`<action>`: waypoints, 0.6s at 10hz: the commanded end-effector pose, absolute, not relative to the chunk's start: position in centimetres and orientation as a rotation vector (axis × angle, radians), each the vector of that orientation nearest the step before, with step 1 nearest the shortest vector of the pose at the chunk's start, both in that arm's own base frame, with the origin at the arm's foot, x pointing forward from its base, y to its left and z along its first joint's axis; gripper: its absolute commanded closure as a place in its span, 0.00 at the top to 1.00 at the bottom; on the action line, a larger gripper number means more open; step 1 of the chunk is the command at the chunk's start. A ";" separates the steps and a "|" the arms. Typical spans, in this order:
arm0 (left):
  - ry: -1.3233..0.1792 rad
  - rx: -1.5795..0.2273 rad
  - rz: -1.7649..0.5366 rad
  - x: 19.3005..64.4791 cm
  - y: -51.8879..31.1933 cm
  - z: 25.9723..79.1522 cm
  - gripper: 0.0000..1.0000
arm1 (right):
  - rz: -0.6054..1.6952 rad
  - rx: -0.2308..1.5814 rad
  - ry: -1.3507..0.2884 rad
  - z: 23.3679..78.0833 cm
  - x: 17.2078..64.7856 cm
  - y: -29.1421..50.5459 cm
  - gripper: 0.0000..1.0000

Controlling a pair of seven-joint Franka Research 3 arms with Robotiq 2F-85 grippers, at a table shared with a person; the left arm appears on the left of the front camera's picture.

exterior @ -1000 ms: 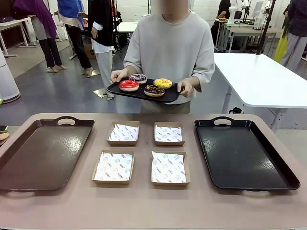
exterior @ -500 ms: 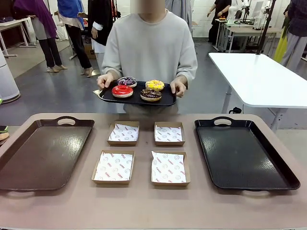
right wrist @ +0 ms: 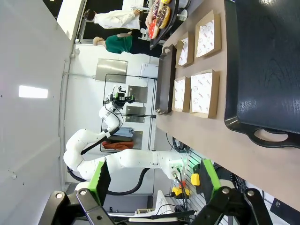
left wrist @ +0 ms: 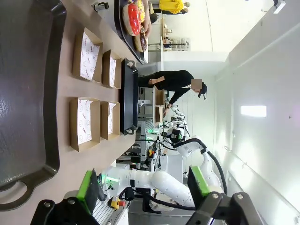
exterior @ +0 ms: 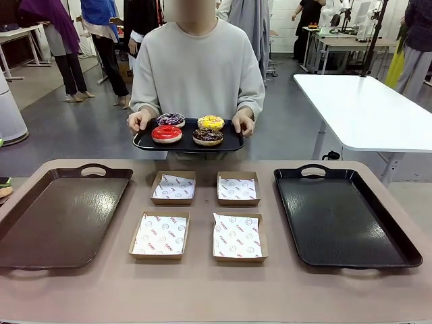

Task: Individually package the donuts and arrange them on the tray.
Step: Pick up one Paper togo box.

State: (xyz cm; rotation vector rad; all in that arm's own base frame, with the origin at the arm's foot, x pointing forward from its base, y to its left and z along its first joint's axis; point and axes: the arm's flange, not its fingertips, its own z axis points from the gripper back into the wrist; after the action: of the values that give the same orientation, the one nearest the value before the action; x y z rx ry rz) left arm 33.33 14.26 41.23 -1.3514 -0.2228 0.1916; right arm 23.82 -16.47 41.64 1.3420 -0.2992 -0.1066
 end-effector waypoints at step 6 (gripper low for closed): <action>-0.239 -1.372 0.189 33.2 14.5 41.3 1.00 | -0.104 1.351 -0.312 41.7 23.7 -16.7 1.00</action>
State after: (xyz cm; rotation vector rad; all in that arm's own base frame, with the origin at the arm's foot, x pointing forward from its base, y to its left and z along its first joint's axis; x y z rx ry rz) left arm 33.33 14.26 41.23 -1.3515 -0.2228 0.1916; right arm 23.82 -16.47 41.64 1.3420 -0.2992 -0.1066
